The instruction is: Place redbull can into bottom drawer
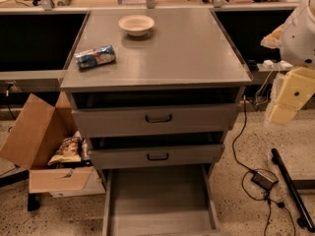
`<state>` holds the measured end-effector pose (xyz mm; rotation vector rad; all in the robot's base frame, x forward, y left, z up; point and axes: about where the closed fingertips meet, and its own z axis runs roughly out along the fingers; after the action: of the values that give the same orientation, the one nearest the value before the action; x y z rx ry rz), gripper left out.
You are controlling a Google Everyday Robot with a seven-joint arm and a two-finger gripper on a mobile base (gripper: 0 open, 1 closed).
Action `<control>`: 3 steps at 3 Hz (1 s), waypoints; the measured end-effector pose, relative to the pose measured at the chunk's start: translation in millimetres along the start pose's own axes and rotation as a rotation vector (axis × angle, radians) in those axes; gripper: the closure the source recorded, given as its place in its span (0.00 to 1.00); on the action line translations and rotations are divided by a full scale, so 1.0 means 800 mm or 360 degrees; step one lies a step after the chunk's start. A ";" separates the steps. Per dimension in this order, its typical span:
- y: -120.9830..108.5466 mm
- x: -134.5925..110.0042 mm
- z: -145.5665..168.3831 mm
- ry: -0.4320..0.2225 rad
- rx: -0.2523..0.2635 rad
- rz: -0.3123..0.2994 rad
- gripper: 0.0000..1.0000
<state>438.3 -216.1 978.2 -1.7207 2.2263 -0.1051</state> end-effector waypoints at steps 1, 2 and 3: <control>-0.006 -0.008 0.002 -0.0024 0.0007 -0.0023 0.00; -0.027 -0.033 0.010 -0.0105 0.0024 -0.0100 0.00; -0.065 -0.092 0.032 -0.0240 0.0038 -0.0261 0.00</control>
Offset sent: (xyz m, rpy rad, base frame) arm 0.0534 0.0374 0.0029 0.0748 -0.0625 0.1394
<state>510.5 -156.4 982.5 -1.8325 1.9685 -0.0383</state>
